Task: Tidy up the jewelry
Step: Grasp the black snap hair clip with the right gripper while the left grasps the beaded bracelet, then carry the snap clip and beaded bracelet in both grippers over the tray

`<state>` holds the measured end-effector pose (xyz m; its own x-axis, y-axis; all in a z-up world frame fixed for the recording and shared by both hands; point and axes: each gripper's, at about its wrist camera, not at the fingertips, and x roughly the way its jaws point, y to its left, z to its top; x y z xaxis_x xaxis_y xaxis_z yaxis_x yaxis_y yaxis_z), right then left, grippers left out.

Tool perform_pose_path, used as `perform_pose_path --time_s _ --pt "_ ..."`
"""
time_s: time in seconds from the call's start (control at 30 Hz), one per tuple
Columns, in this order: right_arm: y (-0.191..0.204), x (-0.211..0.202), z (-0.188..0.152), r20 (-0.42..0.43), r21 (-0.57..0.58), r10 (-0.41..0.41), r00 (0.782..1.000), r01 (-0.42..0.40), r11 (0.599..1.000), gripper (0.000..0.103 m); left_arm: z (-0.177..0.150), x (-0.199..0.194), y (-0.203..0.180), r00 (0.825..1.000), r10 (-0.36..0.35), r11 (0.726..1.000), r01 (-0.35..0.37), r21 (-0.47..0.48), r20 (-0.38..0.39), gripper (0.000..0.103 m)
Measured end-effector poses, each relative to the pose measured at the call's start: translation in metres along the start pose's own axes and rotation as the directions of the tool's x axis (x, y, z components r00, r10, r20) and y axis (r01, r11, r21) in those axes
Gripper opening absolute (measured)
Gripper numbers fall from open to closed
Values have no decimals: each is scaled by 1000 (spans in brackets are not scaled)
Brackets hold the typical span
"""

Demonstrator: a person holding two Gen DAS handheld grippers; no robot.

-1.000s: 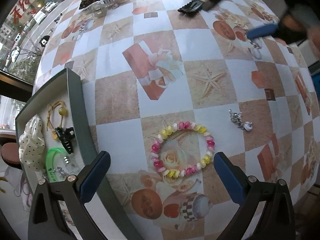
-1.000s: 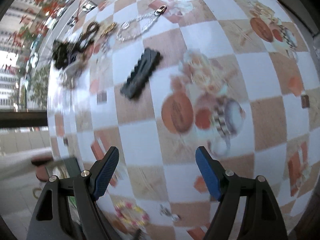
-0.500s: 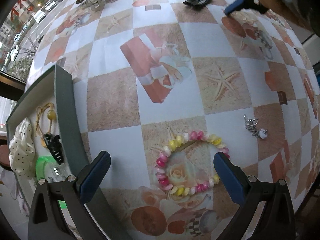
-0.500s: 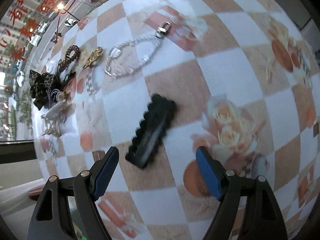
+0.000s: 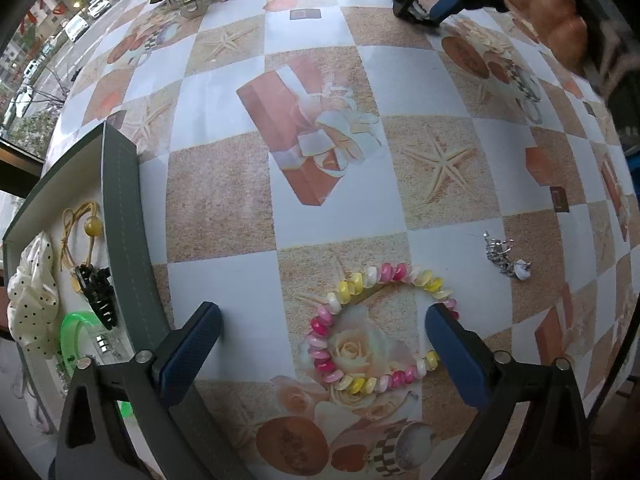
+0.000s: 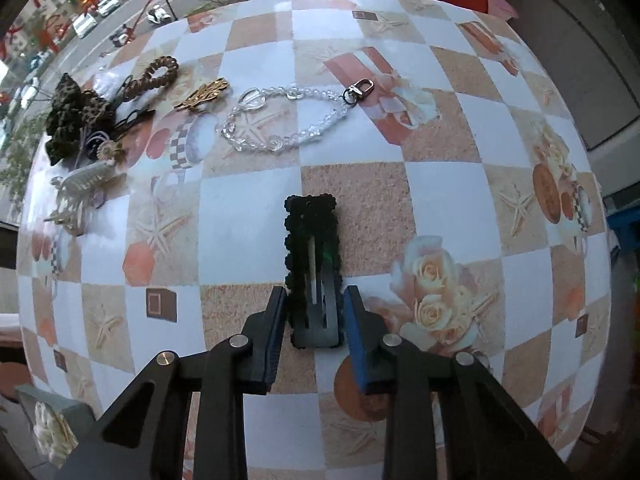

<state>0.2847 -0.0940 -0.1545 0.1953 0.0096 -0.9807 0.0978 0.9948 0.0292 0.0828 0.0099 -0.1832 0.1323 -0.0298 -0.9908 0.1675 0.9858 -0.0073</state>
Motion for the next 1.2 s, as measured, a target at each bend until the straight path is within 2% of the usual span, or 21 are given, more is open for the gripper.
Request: perform_pose_path --time_s 0.07,0.27,0.37,0.4,0.43,0.47,0.5,0.8,1.2 --pt "-9 -3 -9 1 1 28 1000 -28 1000 31 -2 -4 -4 1000 -4 1000 4 12 12 96" --pt "-24 -8 -31 -12 5 68 998 -68 998 31 -6 -12 -13 999 -17 999 16 49 38 72" --pt "-31 -11 -45 -19 5 79 997 -79 997 31 -7 -15 -14 998 -20 998 17 54 53 47" --pt "-34 -12 -50 -20 5 81 996 -81 997 31 -6 -16 -13 998 -22 998 19 57 57 30" --pt "-37 -13 -54 -22 6 85 996 -85 996 31 -3 -18 -14 998 -23 998 19 60 55 20" --pt "-39 -14 -60 -23 7 88 996 -88 996 31 -3 -17 -13 998 -29 998 26 61 50 19" --pt "-39 -15 -62 -24 7 90 996 -90 996 31 -3 -18 -13 998 -34 998 31 62 50 12" --pt "-50 -32 -83 -23 7 118 993 -118 993 31 8 -27 12 993 -112 993 113 -16 32 12" --pt "-60 -61 -119 -37 17 158 987 -157 987 31 16 -57 38 984 -167 985 169 -25 65 12"
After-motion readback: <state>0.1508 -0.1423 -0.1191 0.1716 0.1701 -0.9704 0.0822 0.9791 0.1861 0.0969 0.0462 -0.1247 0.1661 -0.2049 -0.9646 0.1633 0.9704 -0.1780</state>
